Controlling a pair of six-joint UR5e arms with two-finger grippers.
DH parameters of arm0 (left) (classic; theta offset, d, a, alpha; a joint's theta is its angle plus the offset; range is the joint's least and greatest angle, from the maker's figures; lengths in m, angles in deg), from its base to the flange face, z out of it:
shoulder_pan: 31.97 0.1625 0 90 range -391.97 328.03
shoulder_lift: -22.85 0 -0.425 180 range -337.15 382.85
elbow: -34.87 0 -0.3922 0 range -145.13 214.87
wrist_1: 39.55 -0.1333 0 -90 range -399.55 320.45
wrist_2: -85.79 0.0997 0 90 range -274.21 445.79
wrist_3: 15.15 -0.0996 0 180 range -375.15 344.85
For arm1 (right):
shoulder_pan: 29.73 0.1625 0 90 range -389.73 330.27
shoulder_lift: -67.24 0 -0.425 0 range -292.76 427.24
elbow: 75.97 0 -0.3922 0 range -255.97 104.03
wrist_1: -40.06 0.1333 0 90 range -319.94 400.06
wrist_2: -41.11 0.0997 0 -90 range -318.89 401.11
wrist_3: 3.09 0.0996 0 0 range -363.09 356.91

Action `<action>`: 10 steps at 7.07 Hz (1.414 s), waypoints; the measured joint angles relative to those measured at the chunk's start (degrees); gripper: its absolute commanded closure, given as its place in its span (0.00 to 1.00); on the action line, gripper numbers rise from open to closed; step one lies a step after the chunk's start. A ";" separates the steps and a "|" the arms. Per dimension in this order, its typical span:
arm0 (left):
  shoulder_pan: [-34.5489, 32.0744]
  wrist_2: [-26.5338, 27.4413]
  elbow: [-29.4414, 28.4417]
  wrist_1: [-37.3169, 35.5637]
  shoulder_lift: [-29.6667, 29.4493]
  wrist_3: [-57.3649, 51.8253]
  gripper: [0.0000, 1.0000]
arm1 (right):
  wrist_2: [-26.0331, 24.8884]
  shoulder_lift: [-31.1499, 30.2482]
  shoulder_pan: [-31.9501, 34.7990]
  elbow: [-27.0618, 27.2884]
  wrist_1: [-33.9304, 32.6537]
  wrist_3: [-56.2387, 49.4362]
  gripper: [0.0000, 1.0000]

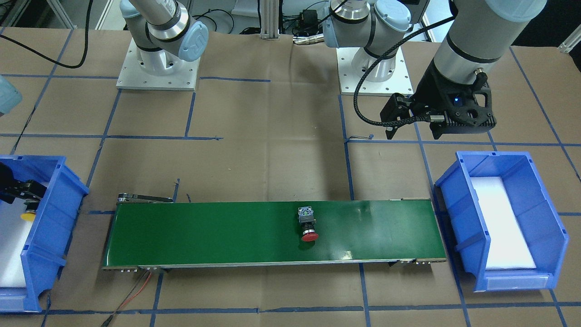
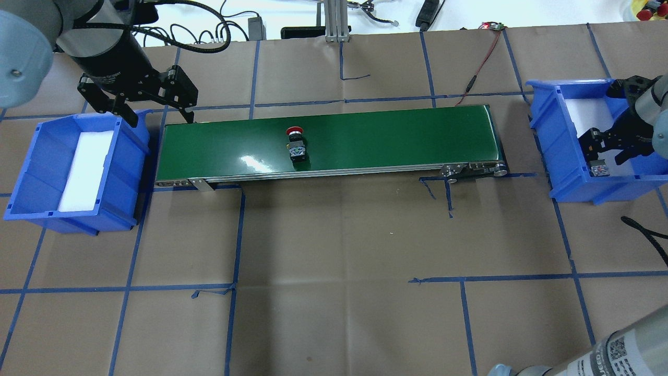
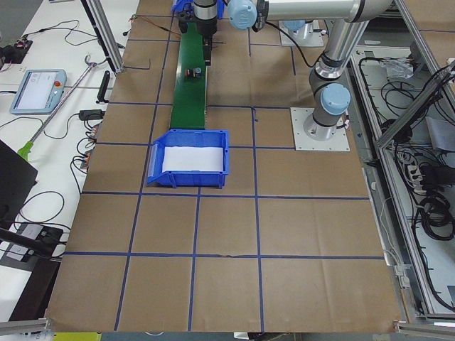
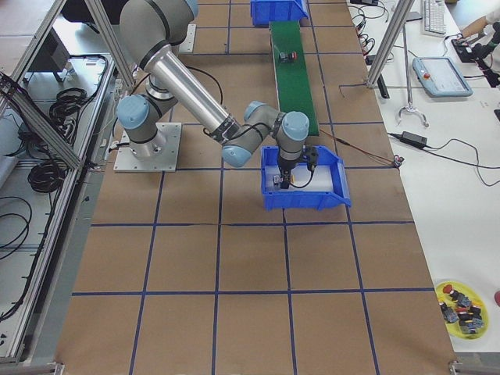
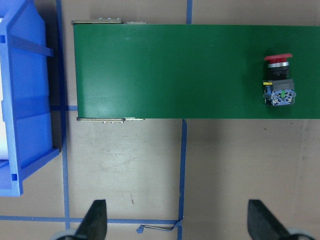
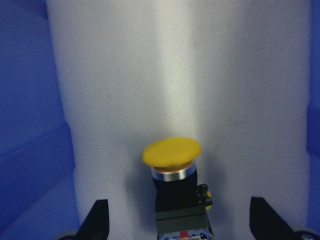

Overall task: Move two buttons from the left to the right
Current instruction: 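Open the right gripper and move it back over the conveyor's far end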

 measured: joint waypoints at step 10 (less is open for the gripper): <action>0.00 0.03 0.19 0.00 0.07 0.03 0.01 | 7.69 -7.85 18.71 -15.16 15.41 7.46 0.00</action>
